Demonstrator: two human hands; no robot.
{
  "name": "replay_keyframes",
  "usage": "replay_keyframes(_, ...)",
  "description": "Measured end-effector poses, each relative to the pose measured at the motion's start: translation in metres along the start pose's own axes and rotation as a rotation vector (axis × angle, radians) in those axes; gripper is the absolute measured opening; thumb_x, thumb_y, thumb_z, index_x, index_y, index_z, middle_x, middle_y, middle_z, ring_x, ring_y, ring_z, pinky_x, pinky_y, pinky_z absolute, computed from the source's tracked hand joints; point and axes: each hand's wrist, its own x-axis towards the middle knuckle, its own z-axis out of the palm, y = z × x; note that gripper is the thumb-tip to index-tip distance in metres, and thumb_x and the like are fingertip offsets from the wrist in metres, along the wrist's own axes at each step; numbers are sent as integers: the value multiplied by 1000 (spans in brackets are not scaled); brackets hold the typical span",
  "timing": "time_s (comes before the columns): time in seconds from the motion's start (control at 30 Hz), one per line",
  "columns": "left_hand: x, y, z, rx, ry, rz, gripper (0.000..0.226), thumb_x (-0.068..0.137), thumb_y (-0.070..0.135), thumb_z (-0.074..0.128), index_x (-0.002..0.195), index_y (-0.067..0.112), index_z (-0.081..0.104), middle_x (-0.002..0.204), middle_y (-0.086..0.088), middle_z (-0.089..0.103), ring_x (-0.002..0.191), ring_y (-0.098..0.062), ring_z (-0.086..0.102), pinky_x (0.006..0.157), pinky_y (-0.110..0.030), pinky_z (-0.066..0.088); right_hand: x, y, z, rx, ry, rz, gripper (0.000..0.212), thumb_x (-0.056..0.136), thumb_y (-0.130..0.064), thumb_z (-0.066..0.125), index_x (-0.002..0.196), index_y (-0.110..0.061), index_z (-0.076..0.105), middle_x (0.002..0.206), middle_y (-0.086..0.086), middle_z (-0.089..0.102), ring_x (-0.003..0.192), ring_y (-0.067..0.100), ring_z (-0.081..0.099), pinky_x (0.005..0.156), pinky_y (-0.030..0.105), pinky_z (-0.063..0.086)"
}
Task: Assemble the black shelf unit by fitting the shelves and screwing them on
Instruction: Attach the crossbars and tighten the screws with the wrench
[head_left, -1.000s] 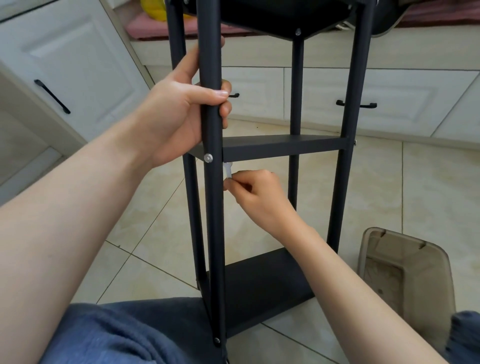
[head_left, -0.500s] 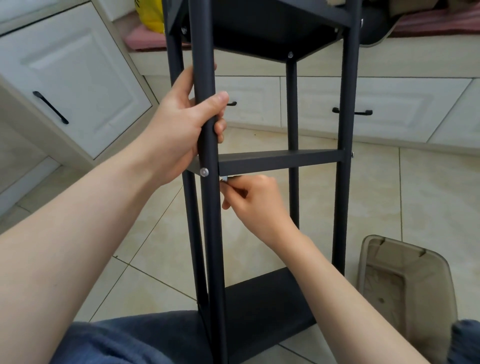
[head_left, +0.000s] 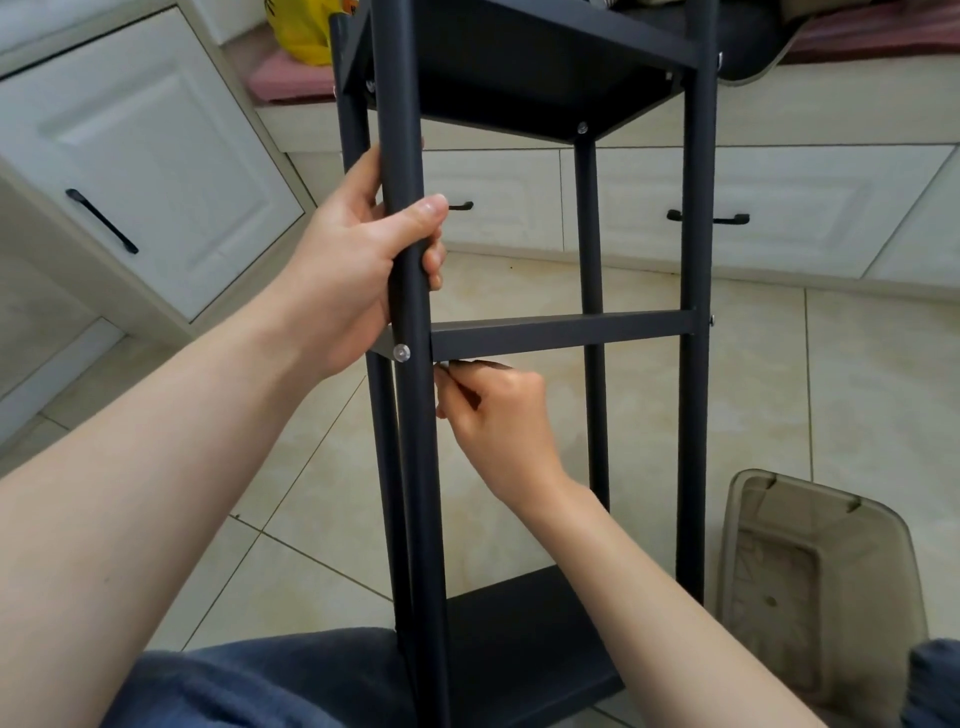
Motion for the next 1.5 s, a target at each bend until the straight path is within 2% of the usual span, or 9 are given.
replay_keyframes(0.1, 0, -1, -3, 0, -9, -2, 34, 102, 4, 53, 130, 23, 51, 76, 2, 51, 61, -12, 52, 63, -26, 47, -1, 4, 1, -26, 24, -11, 25, 94, -4, 61, 73, 7, 67, 62, 16, 63, 58, 34, 58, 61, 45, 48)
replay_keyframes(0.2, 0, -2, -7, -7, -3, -10, 32, 102, 5, 54, 128, 24, 52, 76, 2, 51, 61, -12, 53, 63, -26, 48, -5, 9, -1, -17, -52, 54, 29, 95, -9, 58, 70, 6, 65, 60, 17, 59, 56, 34, 52, 57, 45, 44)
replay_keyframes(0.4, -1, -4, -12, -21, 0, -19, 32, 102, 5, 54, 129, 22, 51, 77, 1, 50, 61, -12, 53, 64, -27, 48, -12, 3, -2, 34, -163, 142, 33, 90, -17, 53, 66, 4, 63, 57, 15, 56, 55, 29, 51, 52, 44, 43)
replay_keyframes(0.57, -3, -3, -13, -22, -3, -21, 32, 102, 5, 54, 127, 24, 53, 76, 2, 52, 61, -12, 54, 64, -27, 49, -11, -5, -5, 73, -201, 147, 32, 92, -13, 55, 66, 4, 63, 58, 16, 56, 57, 30, 50, 53, 44, 42)
replay_keyframes(0.73, -3, -2, -14, -19, -2, -31, 40, 102, 5, 53, 137, 24, 48, 78, 1, 50, 62, -13, 53, 65, -27, 48, -7, -10, -6, 97, -169, 143, 31, 93, -9, 56, 66, 6, 63, 57, 16, 55, 56, 28, 47, 57, 44, 38)
replay_keyframes(0.97, -1, -2, -15, -4, 2, -49, 38, 102, 5, 52, 135, 25, 49, 82, 2, 50, 62, -12, 52, 66, -27, 47, -8, -12, -1, 94, -140, 139, 33, 93, -5, 57, 63, 8, 60, 55, 20, 49, 58, 36, 41, 58, 45, 38)
replay_keyframes(1.17, 0, -3, -17, -21, 14, -60, 36, 103, 5, 51, 132, 25, 49, 79, 2, 50, 61, -12, 51, 66, -27, 45, -4, -11, 3, 125, -120, 137, 37, 95, -7, 57, 61, 6, 60, 56, 22, 55, 59, 39, 46, 58, 42, 38)
replay_keyframes(1.37, -1, -3, -19, -14, 15, -66, 33, 104, 7, 52, 131, 26, 49, 78, 2, 51, 62, -13, 51, 66, -27, 45, 0, -5, 17, 139, -95, 108, 35, 96, -5, 57, 63, 9, 59, 59, 25, 56, 65, 46, 55, 60, 48, 41)
replay_keyframes(1.5, -3, -3, -21, -16, 16, -64, 33, 104, 7, 51, 131, 25, 49, 77, 2, 51, 62, -13, 50, 66, -27, 45, -1, 0, 27, 116, -28, 59, 36, 93, -1, 61, 58, 5, 55, 50, 14, 50, 52, 36, 43, 52, 40, 35)
